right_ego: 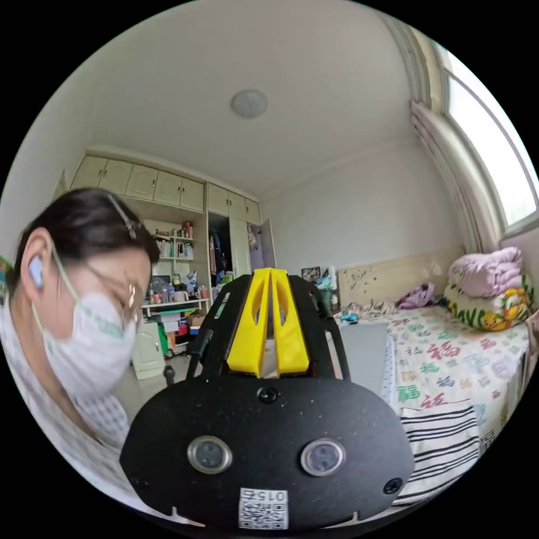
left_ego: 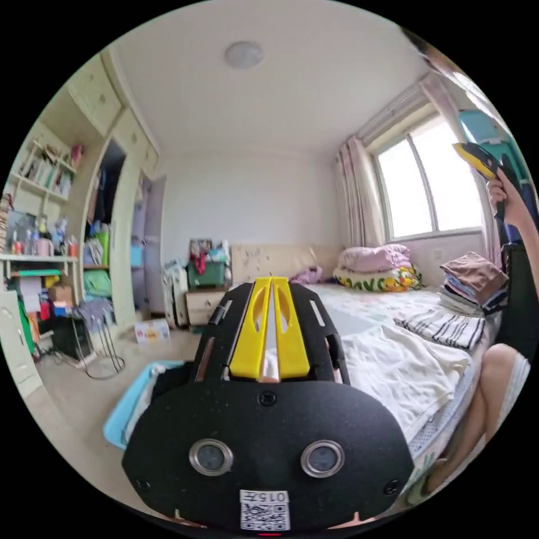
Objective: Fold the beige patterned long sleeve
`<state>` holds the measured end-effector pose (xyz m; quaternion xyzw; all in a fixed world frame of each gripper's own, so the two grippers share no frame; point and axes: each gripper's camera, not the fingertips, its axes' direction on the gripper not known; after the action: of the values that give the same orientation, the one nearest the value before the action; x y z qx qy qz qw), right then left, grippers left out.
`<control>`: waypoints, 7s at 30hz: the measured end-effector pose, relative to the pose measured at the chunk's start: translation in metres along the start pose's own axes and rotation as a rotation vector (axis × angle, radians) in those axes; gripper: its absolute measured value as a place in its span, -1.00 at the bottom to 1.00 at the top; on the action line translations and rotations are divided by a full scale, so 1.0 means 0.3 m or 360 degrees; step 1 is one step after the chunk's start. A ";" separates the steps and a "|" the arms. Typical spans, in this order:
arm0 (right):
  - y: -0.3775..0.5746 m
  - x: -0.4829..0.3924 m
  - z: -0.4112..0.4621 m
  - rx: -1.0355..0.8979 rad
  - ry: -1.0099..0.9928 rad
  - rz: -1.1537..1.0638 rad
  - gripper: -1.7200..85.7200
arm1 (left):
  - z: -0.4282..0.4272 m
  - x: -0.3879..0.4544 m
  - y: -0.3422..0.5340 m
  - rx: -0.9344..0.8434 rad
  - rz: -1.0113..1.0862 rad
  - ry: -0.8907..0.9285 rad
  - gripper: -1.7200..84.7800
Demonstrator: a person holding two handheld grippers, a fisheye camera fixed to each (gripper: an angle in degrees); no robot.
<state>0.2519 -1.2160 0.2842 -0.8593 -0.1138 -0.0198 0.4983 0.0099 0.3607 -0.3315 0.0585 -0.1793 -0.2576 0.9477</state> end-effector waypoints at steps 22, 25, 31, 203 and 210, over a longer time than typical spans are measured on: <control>0.814 0.666 -0.901 -0.0495 0.0113 0.0163 -0.96 | -0.357 0.032 0.344 -0.0415 -0.0692 0.0561 -0.78; 0.951 0.797 -0.913 -0.0583 0.0131 0.0184 -0.96 | -0.320 0.035 0.358 -0.0501 -0.0671 0.0820 -0.75; 1.182 1.071 -0.832 -0.0765 0.0262 0.0141 -0.97 | -0.355 0.019 0.388 -0.0356 -0.0719 0.0757 -0.82; 0.292 0.856 0.699 -0.1438 -0.0624 -0.0255 -0.85 | -0.393 0.401 0.291 -0.1015 0.0244 0.0783 -0.81; 0.167 0.839 0.865 -0.1197 -0.0651 -0.0043 -0.82 | -0.437 0.391 0.344 -0.1050 0.0247 0.0729 -0.81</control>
<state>0.4871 -0.9723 0.1483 -0.9658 -0.2064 0.1044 0.1171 0.2007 0.3921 -0.3961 -0.2064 0.1246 -0.2095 0.9476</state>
